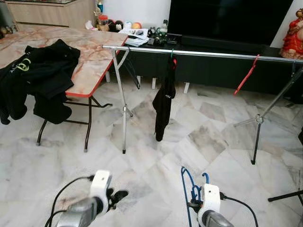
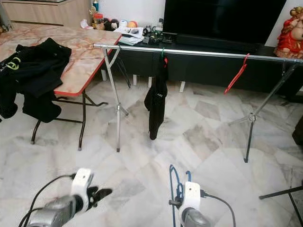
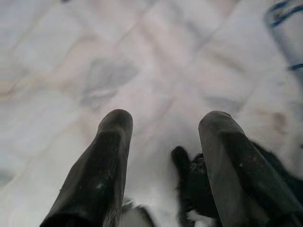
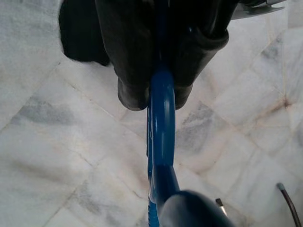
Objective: Hang hanger
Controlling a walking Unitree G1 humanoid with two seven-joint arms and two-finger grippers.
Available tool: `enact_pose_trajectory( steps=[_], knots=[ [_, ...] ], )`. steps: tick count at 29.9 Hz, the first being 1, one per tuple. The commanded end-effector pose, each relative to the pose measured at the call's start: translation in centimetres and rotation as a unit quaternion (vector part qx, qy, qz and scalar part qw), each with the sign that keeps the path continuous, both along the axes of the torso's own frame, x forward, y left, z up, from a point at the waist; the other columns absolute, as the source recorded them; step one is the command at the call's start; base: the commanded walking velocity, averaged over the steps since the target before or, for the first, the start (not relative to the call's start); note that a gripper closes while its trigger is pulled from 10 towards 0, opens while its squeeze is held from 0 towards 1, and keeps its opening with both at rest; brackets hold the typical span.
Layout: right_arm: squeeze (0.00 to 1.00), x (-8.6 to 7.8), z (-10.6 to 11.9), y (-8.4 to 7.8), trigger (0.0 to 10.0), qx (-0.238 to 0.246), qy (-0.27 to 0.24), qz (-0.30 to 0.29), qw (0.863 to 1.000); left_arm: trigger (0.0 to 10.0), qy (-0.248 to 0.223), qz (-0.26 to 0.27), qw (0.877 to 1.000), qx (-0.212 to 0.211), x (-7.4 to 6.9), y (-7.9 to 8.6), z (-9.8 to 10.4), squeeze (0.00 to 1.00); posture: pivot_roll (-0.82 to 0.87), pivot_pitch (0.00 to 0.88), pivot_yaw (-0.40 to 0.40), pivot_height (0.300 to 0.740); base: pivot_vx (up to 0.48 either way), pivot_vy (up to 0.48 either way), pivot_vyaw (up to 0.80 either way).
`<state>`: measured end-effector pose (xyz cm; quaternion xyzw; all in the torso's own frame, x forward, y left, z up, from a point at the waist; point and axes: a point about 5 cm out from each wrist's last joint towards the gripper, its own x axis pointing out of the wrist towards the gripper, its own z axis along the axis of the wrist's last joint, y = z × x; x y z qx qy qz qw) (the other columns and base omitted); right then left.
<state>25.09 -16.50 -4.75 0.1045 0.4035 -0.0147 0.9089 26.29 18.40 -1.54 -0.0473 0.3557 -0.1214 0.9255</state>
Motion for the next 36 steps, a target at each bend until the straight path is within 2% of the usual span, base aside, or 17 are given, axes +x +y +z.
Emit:
enact_pose_trajectory(
  steps=[1,4,5,7,8,9,10,11,12,13,14,16,21,26,30,36],
  knots=[
    [0.0,-0.7,-0.4,-1.2,10.0,-0.002,0.0,-0.027,1.0,10.0,0.045,0.025,0.998,0.031,-2.1,1.1,-2.1,0.0,0.13,0.064,-0.042,0.74,0.0,0.0,0.0],
    [0.0,-1.3,-0.7,-1.9,10.0,-0.004,-0.001,-0.039,0.999,10.0,0.072,0.038,0.996,0.042,-3.4,1.3,-3.3,0.0,0.13,0.066,-0.038,0.74,0.0,0.0,0.0],
    [0.0,-1.5,-0.8,-2.0,10.0,-0.004,0.001,-0.04,0.999,10.0,0.084,0.055,0.995,0.023,-3.8,1.2,-3.7,0.0,0.13,0.067,-0.036,0.74,0.0,0.0,0.0],
    [0.0,-2.1,-1.2,-2.3,10.0,-0.012,0.013,-0.038,0.999,10.0,0.093,0.082,0.992,0.023,-4.1,1.5,-4.1,0.0,0.12,0.067,-0.035,0.74,0.0,0.0,0.0],
    [0.0,-2.3,-1.2,-2.4,10.0,-0.016,0.016,-0.037,0.999,10.0,0.09,0.081,0.992,0.036,-4.1,1.7,-4.1,0.0,0.12,0.066,-0.033,0.74,0.0,0.0,0.0],
    [0.0,-2.4,-1.3,-2.4,10.0,-0.016,0.017,-0.041,0.999,10.0,0.075,0.092,0.992,0.031,-3.4,2.0,-3.6,0.0,0.12,0.067,-0.034,0.74,0.0,0.0,0.0],
    [0.0,-2.4,-1.3,-2.4,10.0,-0.016,0.017,-0.041,0.999,10.0,0.075,0.092,0.992,0.031,-3.4,2.0,-3.6,0.0,0.12,0.067,-0.034,0.74,0.0,0.0,0.0],
    [0.0,-2.3,-1.2,-2.5,10.0,-0.014,0.014,-0.045,0.999,10.0,0.057,0.109,0.992,0.018,-2.5,2.3,-2.9,0.0,0.12,0.065,-0.033,0.74,0.0,0.0,0.0],
    [0.0,-2.2,-1.2,-2.5,10.0,-0.014,0.012,-0.046,0.999,10.0,0.048,0.112,0.992,0.024,-1.9,2.6,-2.5,0.0,0.12,0.065,-0.033,0.74,0.0,0.0,0.0],
    [0.0,-2.1,-1.1,-2.5,10.0,-0.015,0.01,-0.047,0.999,10.0,0.048,0.111,0.992,0.027,-2.2,2.7,-2.7,0.0,0.13,0.063,-0.029,0.74,0.0,0.0,0.0],
    [0.0,-1.7,-0.9,-2.5,10.0,-0.012,0.005,-0.054,0.998,10.0,0.053,0.092,0.994,0.041,-2.8,2.8,-3.2,0.0,0.13,0.063,-0.029,0.74,0.0,0.0,0.0],
    [0.0,-1.5,-0.7,-2.4,10.0,-0.01,0.002,-0.057,0.998,10.0,0.058,0.079,0.994,0.049,-3.1,2.7,-3.4,0.0,0.13,0.063,-0.029,0.74,0.0,0.0,0.0],
    [0.0,0.0,0.2,-2.0,10.0,-0.008,-0.019,-0.072,0.997,10.0,0.059,0.077,0.995,0.04,-3.1,2.2,-3.6,0.0,0.12,0.051,-0.026,0.74,0.0,0.0,0.0],
    [0.0,0.4,0.5,-2.0,10.0,-0.011,-0.023,-0.081,0.996,10.0,0.056,0.065,0.995,0.041,-3.1,1.8,-3.7,0.0,0.13,0.044,-0.029,0.74,0.0,0.0,0.0],
    [0.0,0.8,0.9,-2.6,10.0,0.01,-0.023,-0.144,0.989,10.0,0.055,0.035,0.996,0.063,-2.9,1.5,-3.7,0.0,0.13,0.032,-0.027,0.74,0.0,0.0,0.0],
    [0.0,2.1,1.9,-2.9,10.0,0.037,-0.036,-0.211,0.976,10.0,0.035,-0.005,0.996,0.079,-1.5,0.8,-2.8,0.0,0.12,0.017,-0.022,0.74,0.0,0.0,0.0]
  ],
)
